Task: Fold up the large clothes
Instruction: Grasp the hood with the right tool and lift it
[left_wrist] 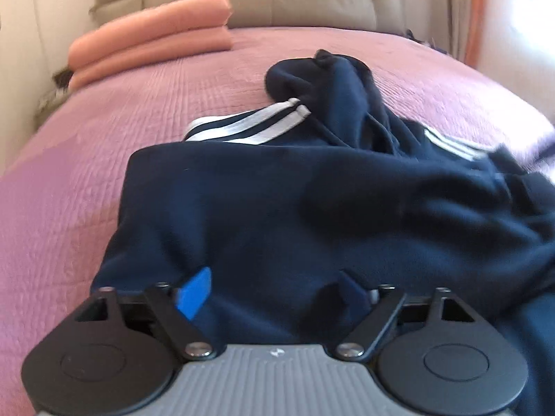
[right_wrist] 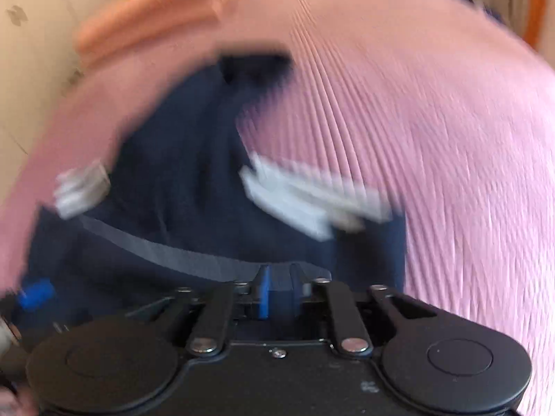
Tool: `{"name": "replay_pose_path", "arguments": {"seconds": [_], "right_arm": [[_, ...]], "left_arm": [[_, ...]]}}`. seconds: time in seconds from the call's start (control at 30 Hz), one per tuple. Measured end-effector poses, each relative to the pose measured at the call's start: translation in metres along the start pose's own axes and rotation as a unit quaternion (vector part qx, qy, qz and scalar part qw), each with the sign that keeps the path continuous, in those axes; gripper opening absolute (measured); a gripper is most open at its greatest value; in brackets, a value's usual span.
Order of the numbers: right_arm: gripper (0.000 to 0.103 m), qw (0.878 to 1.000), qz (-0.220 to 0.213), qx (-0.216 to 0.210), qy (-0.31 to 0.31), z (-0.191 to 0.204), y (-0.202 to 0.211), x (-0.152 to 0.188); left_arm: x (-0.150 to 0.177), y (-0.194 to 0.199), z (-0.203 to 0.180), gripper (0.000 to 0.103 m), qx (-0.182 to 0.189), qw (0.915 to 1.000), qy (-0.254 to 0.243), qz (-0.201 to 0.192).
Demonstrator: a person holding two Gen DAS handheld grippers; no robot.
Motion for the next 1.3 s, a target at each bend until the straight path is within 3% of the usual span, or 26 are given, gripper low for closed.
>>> {"name": "replay_pose_path", "arguments": {"seconds": [0.03, 0.07, 0.17, 0.23, 0.37, 0.43, 0.53, 0.67, 0.77, 0.87, 0.93, 0.97, 1.07, 1.17, 1.23, 1.27, 1.3], "right_arm": [[0.069, 1.000, -0.025, -0.019, 0.002, 0.003, 0.002, -0.020], [0.076, 0.998, -0.043, -0.036, 0.000, 0.005, -0.002, -0.037], [0.076, 0.994, -0.077, -0.081, -0.011, 0.010, -0.032, -0.094], [0.076, 0.992, -0.092, -0.089, -0.017, 0.015, -0.059, -0.130], [0.076, 0.993, -0.075, -0.069, -0.055, 0.006, -0.123, -0.185], [0.076, 0.990, -0.052, -0.080, -0.108, -0.008, -0.152, -0.205], [0.079, 0.971, -0.031, -0.105, -0.214, -0.030, -0.190, -0.220], [0.081, 0.946, -0.023, -0.088, -0.310, -0.046, -0.222, -0.225], [0.081, 0.950, -0.012, -0.059, -0.306, -0.041, -0.223, -0.223], [0.083, 0.966, -0.028, -0.036, -0.255, -0.022, -0.204, -0.221], [0.085, 0.972, 0.004, -0.046, -0.229, -0.017, -0.209, -0.224], [0.084, 0.968, 0.023, -0.071, -0.240, -0.017, -0.220, -0.229], [0.089, 0.935, 0.037, -0.143, -0.321, -0.024, -0.235, -0.229], [0.094, 0.912, 0.050, -0.138, -0.384, -0.036, -0.258, -0.226], [0.092, 0.893, 0.038, -0.156, -0.420, -0.044, -0.259, -0.226], [0.086, 0.891, 0.038, -0.161, -0.423, -0.045, -0.256, -0.227], [0.047, 0.896, 0.032, -0.163, -0.412, -0.045, -0.251, -0.228]], "left_arm": [[0.001, -0.001, -0.002, 0.089, -0.002, 1.0000, 0.001, -0.005], [0.002, -0.001, -0.002, 0.091, -0.001, 0.9999, 0.006, -0.009], [0.004, -0.002, -0.003, 0.094, 0.001, 0.9999, 0.010, -0.013], [0.004, -0.002, -0.005, 0.094, 0.000, 0.9999, 0.006, -0.011], [0.001, -0.001, -0.001, 0.095, 0.014, 0.9999, -0.001, -0.006], [0.001, -0.001, 0.000, 0.095, 0.021, 0.9998, -0.006, -0.004], [0.001, -0.001, 0.001, 0.095, 0.027, 0.9996, -0.012, -0.003], [0.001, -0.003, 0.001, 0.096, 0.030, 0.9994, -0.019, -0.004], [0.002, -0.003, 0.001, 0.098, 0.031, 0.9992, -0.022, -0.007], [0.002, -0.003, 0.001, 0.098, 0.034, 0.9990, -0.027, -0.010], [0.002, -0.003, 0.002, 0.099, 0.036, 0.9989, -0.028, -0.011], [0.003, -0.003, 0.002, 0.099, 0.036, 0.9988, -0.029, -0.013], [0.003, -0.003, 0.001, 0.099, 0.035, 0.9988, -0.030, -0.014], [0.003, -0.003, 0.001, 0.099, 0.033, 0.9990, -0.029, -0.014], [0.002, -0.003, 0.001, 0.099, 0.033, 0.9990, -0.028, -0.012], [0.002, -0.003, 0.001, 0.099, 0.033, 0.9990, -0.028, -0.012], [0.002, -0.003, 0.001, 0.099, 0.033, 0.9989, -0.029, -0.012]]}}
Point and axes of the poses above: each gripper's, at about its wrist camera, not at the fingertips, and y roughly against the way its jaws point, z to its left, x to its underside, the point moved 1 cm from there along -y, roughly the way its jaws point, and after that the axes turned 1 degree about z, right-handed, at the moved point
